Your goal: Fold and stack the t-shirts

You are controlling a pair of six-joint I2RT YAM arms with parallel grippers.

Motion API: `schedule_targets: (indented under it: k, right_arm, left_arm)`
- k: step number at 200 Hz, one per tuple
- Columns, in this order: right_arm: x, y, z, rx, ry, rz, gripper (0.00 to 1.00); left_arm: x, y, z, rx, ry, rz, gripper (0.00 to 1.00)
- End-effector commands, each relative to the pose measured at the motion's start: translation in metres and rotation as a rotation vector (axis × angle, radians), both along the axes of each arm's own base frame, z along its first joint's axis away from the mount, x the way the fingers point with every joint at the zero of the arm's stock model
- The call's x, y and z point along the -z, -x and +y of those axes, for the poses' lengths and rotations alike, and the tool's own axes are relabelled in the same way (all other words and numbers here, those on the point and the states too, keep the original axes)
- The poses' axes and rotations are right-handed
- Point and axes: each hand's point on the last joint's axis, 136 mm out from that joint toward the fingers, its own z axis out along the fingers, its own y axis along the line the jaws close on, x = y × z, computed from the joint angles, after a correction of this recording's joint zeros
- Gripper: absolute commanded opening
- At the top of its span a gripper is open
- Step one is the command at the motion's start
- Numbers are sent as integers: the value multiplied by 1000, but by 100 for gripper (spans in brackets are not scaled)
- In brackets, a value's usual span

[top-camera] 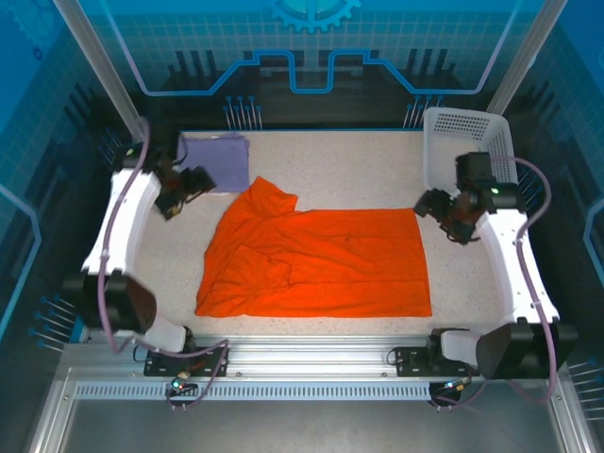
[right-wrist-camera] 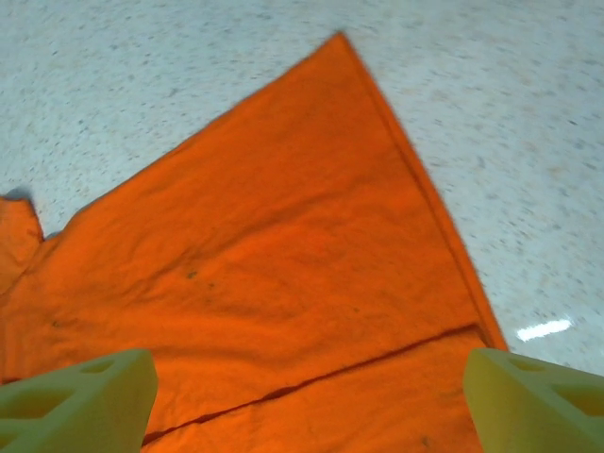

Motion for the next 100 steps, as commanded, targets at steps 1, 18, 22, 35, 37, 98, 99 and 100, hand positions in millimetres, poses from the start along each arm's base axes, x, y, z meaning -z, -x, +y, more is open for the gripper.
schedule_targets:
  k: [1, 18, 22, 35, 37, 98, 99, 100]
  right_arm:
    - [-10, -15, 12, -33, 3, -46, 85]
    - [-6, -12, 19, -41, -9, -30, 84]
    - [-4, -11, 19, -39, -13, -24, 84]
    - [-1, -3, 20, -31, -19, -15, 84]
    - [-1, -2, 20, -31, -20, -16, 84]
    - [13, 35, 13, 15, -21, 25, 83]
    - [13, 35, 13, 15, -21, 26, 83]
    - [13, 35, 13, 16, -22, 26, 83]
  left_arm:
    - [5, -48, -20, 149, -14, -45, 82]
    - [26, -78, -27, 193, -11, -14, 77]
    - [32, -84, -28, 203, -8, 0, 77]
    - [49, -101, -36, 241, 7, 24, 72]
    - [53, -104, -38, 249, 15, 30, 71]
    - [107, -165, -93, 324, 151, -20, 59]
    - [109, -166, -94, 323, 152, -18, 59]
    - [109, -168, -95, 321, 153, -23, 59]
